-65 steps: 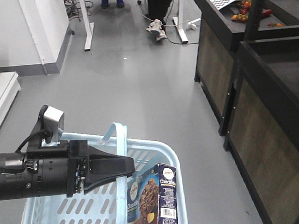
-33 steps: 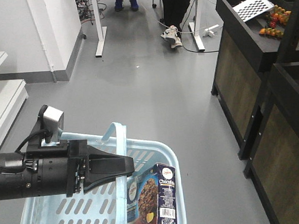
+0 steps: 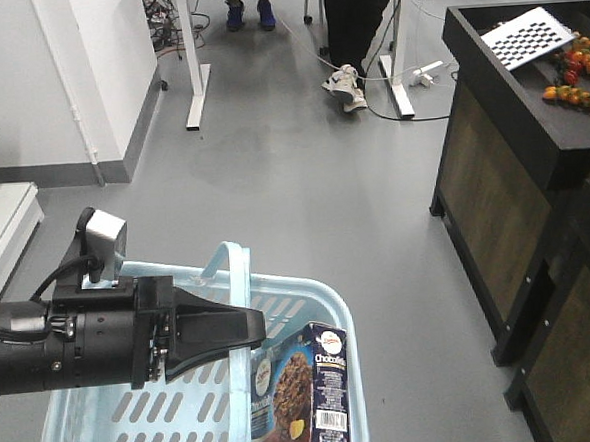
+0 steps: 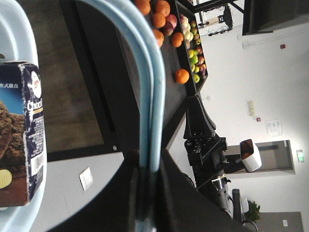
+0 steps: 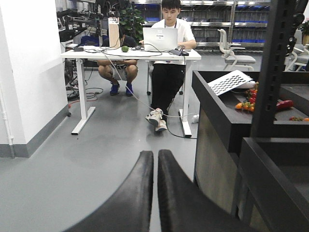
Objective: Left arm holds basket, right arm returns cookies
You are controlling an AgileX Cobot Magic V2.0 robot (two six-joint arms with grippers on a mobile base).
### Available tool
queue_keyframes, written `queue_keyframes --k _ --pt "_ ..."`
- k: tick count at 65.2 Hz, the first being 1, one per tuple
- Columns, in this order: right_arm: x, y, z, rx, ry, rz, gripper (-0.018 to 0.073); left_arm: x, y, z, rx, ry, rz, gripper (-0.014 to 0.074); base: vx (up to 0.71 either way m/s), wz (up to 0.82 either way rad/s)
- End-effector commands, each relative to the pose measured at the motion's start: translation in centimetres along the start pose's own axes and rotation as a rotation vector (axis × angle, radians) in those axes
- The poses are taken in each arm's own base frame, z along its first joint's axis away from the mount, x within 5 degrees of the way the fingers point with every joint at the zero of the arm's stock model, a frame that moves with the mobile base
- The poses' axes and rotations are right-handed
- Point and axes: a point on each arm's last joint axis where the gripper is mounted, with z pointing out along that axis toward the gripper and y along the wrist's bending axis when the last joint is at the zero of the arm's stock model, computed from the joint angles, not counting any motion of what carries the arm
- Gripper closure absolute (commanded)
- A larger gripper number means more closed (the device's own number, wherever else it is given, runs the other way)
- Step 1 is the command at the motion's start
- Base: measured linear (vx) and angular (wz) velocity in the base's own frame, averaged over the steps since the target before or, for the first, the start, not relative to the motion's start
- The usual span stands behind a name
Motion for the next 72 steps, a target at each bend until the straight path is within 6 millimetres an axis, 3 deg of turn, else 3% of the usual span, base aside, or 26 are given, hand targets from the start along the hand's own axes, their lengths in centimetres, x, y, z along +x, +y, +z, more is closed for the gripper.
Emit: queue_keyframes --k 1,53,72 --pt "-0.17 0.00 -0.01 0.002 -0.065 -0.006 0.0565 -0.61 -2.72 -0.46 0.154 -0.051 -0.001 0.0599 0.34 0.04" --pt "-0.17 0.00 -0.01 0.002 -0.065 -0.006 0.0565 -0.61 -2.72 -0.46 0.154 -0.051 -0.001 0.0599 0.34 0.11" --pt "-0.17 0.00 -0.01 0.002 -0.065 -0.006 0.0565 -0.61 -2.72 -0.46 0.154 -0.051 -0.001 0.0599 0.31 0.48"
